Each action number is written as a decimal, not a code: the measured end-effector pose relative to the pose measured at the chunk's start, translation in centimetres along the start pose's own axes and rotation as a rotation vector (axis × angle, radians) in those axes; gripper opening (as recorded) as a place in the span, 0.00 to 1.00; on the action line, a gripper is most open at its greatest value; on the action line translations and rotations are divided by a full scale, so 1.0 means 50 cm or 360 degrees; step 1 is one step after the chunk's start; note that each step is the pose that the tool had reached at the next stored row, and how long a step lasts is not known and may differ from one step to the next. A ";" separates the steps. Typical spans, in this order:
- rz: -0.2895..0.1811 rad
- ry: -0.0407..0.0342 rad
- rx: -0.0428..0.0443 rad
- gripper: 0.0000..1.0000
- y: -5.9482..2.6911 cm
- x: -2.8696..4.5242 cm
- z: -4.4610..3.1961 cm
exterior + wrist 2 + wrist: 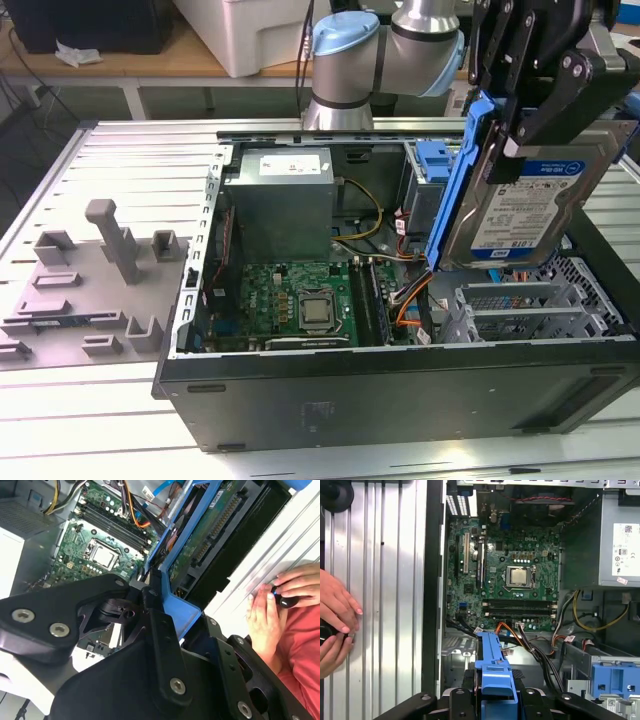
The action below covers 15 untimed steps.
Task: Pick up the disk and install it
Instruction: 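Insert the disk into the insertion slot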
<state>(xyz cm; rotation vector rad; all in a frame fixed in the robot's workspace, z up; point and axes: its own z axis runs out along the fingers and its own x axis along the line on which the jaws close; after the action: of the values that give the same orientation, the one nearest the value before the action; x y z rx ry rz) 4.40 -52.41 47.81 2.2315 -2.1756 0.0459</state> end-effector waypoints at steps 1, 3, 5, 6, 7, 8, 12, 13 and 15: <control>0.0000 0.0000 0.0000 0.37 0.000 0.006 0.000; 0.0000 0.0000 0.0000 0.37 -0.007 0.010 0.000; 0.0000 0.0000 0.0000 0.37 -0.021 0.011 0.001; 0.0000 0.0000 0.0000 0.37 -0.029 0.011 0.001; 0.0000 0.0000 0.0000 0.37 -0.040 0.011 0.001; 0.0000 0.0000 0.0000 0.37 -0.054 0.011 0.001; 0.0000 0.0000 0.0000 0.37 -0.073 0.012 0.001; 0.0000 0.0000 0.0000 0.37 -0.082 0.012 0.001; 0.0000 0.0000 0.0000 0.37 -0.089 0.012 0.001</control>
<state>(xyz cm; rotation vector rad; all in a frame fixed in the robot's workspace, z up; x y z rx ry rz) 8.88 -52.91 47.79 2.2317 -2.1755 0.0458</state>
